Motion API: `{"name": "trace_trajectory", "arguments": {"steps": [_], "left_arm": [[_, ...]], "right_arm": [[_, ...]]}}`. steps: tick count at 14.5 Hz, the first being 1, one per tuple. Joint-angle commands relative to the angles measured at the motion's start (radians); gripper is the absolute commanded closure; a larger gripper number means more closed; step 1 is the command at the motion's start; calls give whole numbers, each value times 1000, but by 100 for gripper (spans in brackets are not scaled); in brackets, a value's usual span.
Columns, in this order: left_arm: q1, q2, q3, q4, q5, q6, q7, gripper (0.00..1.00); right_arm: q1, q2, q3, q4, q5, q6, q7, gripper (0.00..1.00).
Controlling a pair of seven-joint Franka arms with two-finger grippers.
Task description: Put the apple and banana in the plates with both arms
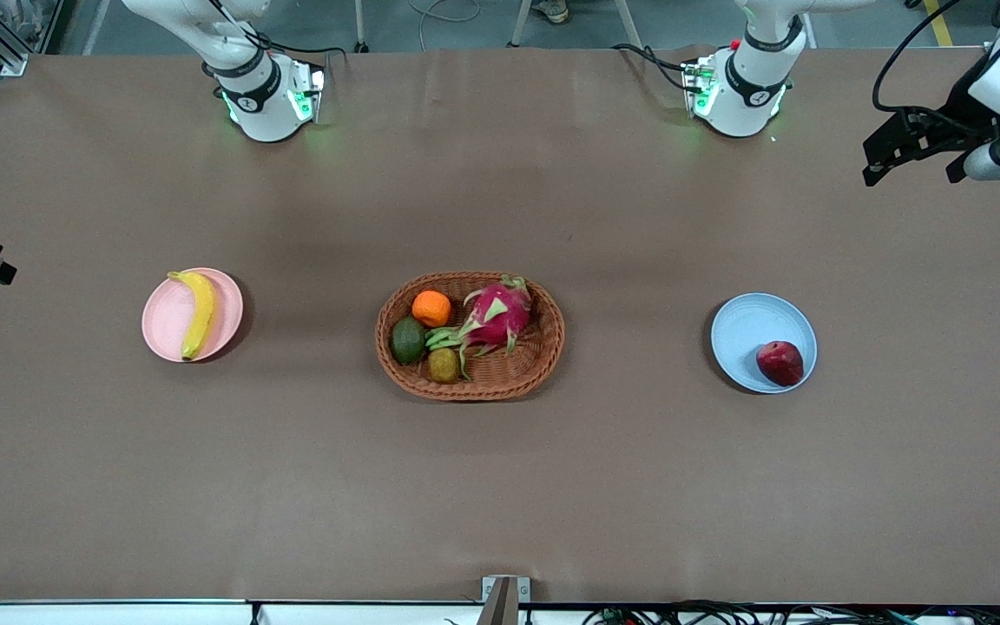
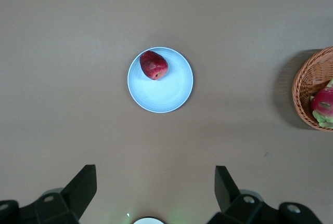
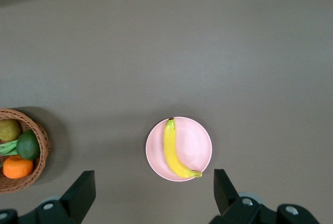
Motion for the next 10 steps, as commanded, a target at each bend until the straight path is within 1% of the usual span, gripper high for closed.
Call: {"name": "trace_trajectory", "arguments": {"steps": [1, 2, 5, 6, 10], "left_arm": [[3, 1, -1, 10, 14, -21, 24, 0], [1, 1, -1, 9, 14, -21, 24, 0], [3, 1, -1, 9, 16, -24, 27, 0], [1, 2, -1, 12, 16, -29, 25, 0], [4, 7, 0, 15, 14, -27, 24, 0]], "right_arm": [[-26, -73, 35, -93, -34, 26, 12, 0], [-29, -90, 34, -121, -34, 32, 14, 0], [-29, -197, 34, -277, -30, 94, 15, 0], [-31, -212, 32, -297, -30, 95, 15, 0], [-29, -216, 32, -294, -30, 95, 7, 0]]}}
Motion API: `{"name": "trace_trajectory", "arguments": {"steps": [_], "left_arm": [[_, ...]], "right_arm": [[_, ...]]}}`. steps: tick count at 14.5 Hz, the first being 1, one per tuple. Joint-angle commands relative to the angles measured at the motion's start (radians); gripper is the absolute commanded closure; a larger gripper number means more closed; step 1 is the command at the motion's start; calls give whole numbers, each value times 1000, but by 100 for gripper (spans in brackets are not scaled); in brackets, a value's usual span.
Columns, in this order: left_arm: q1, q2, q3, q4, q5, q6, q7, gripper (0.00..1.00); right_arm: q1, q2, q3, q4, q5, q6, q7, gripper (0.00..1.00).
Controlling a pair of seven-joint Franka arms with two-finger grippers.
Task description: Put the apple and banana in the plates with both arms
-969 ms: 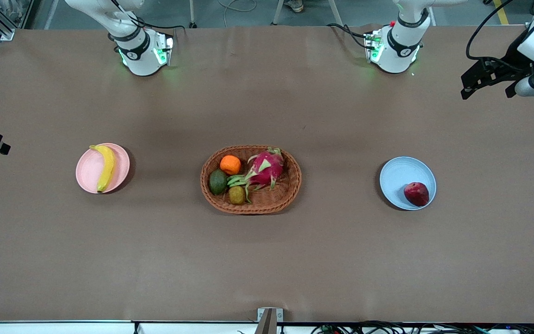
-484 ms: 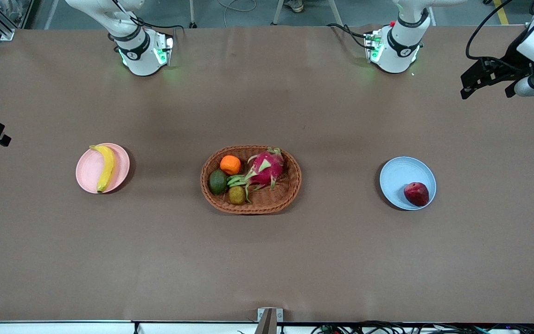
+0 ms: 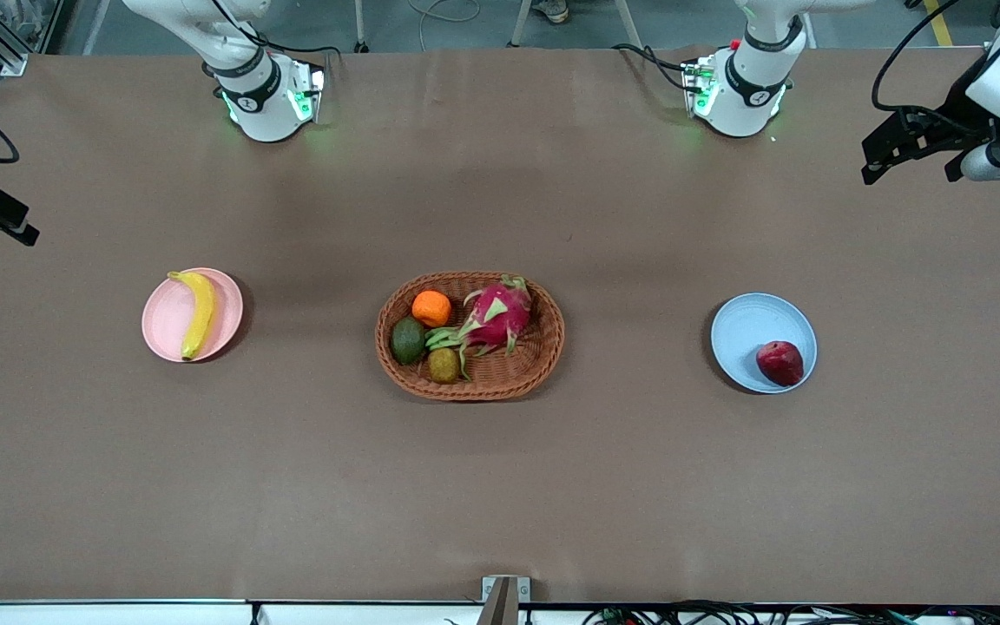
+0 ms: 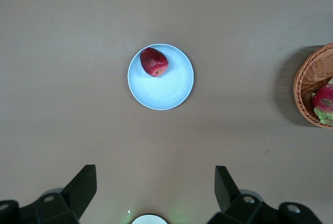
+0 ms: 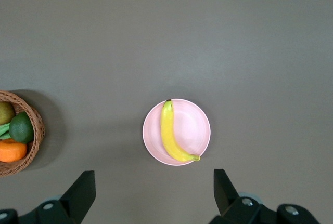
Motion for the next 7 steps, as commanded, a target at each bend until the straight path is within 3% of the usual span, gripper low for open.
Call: {"name": "trace_trajectory", "arguments": {"steps": [1, 7], "left_arm": [[2, 9, 2, 16, 14, -16, 20, 0], [4, 9, 3, 17, 16, -44, 15, 0]], "right_arm": [[-22, -33, 24, -40, -20, 22, 5, 0], [-16, -24, 27, -18, -42, 23, 5, 0]]}}
